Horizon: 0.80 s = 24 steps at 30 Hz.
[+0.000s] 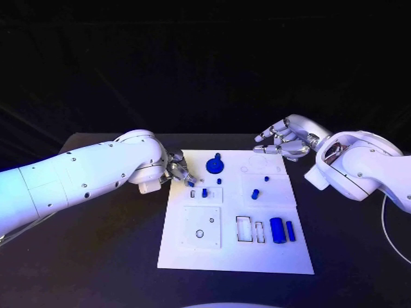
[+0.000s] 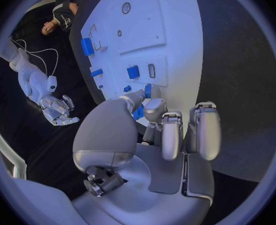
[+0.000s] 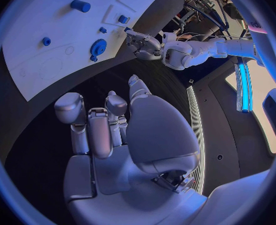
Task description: Assemble the parts on the task board
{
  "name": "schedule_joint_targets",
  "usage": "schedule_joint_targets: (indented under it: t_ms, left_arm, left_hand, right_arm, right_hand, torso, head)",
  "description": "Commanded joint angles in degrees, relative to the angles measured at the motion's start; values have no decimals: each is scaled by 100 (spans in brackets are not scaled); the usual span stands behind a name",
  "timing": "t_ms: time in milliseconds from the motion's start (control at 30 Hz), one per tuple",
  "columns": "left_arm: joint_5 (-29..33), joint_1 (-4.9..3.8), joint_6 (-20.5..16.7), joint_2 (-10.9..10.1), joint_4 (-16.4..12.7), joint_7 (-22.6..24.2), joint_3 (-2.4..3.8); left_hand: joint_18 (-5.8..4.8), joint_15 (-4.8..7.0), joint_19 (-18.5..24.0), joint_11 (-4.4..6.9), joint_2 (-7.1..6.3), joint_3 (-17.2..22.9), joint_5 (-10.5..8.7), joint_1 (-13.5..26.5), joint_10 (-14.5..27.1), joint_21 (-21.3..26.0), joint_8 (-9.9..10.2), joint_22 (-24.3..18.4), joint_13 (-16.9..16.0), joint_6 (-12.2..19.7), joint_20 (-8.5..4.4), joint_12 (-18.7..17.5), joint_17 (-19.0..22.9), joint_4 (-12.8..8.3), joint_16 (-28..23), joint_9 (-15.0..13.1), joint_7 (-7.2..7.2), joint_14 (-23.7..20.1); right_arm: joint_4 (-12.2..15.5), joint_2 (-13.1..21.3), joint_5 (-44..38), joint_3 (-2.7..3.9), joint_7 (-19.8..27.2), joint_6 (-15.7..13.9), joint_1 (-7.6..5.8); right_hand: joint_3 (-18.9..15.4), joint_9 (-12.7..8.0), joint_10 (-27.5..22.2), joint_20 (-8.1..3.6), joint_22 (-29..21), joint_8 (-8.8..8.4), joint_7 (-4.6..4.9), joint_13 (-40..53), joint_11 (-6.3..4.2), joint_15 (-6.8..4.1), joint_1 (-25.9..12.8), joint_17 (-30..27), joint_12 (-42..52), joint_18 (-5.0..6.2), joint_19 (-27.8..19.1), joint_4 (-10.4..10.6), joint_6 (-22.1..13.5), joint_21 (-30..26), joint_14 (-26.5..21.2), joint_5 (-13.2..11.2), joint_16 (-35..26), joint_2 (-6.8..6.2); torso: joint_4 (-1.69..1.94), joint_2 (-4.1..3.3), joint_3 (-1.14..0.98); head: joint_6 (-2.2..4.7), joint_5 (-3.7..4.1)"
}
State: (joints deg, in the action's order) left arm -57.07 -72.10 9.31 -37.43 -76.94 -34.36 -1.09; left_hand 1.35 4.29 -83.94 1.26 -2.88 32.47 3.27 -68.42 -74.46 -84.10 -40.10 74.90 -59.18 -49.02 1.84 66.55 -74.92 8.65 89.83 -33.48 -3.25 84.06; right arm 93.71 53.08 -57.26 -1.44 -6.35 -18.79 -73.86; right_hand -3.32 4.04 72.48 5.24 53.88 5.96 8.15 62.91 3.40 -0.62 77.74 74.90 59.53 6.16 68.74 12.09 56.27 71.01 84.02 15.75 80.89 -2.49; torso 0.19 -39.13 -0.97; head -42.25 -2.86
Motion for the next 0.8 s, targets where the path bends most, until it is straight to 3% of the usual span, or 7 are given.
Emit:
schedule_joint_targets:
  t_ms: [33, 300, 800]
  left_arm:
    - [-229, 42, -263, -35, -88, 205, -25]
    - [-350, 117, -151, -83, -174, 222, -56]
    - [-387, 138, 307, -128, -230, 143, -60]
  left_hand:
    - [31, 50, -325, 13, 10, 754, 19, 43, -45, -35, -39, 979, -6, -22, -31, 35, -1508, -732, 17, -7, 43, 594]
    - [32, 51, -323, 15, -5, 774, 20, 54, -44, -31, -43, 976, 2, -24, -32, 30, -1508, -742, 17, -11, 45, 594]
    - [28, 53, -330, 21, -48, 835, 26, 72, -59, -44, -51, 992, -11, -33, -35, 40, -1508, -785, 17, -17, 50, 594]
  right_arm:
    - [17, -1, -18, -2, 31, 74, 3]
    - [18, -6, -18, -4, 37, 79, 4]
    - [7, -9, -13, -7, 43, 87, 8]
  right_hand:
    - [-25, 1, -7, 12, 4, 22, 6, 8, -15, -33, 1, 8, -2, 113, -32, 13, -30, -24, 264, 31, -22, 64]
    - [-25, 1, -7, 12, 4, 22, 6, 8, -15, -33, 1, 8, -2, 113, -32, 13, -30, -24, 264, 31, -22, 64]
    - [-25, 1, -7, 12, 4, 22, 6, 8, -15, -33, 1, 8, -2, 113, -32, 13, -30, -24, 264, 31, -22, 64]
  torso:
    - [11, -4, 2]
    - [-11, -14, 3]
    - [-13, -11, -4]
  head:
    - [3, -14]
    - [-6, -45]
    - [-35, -30]
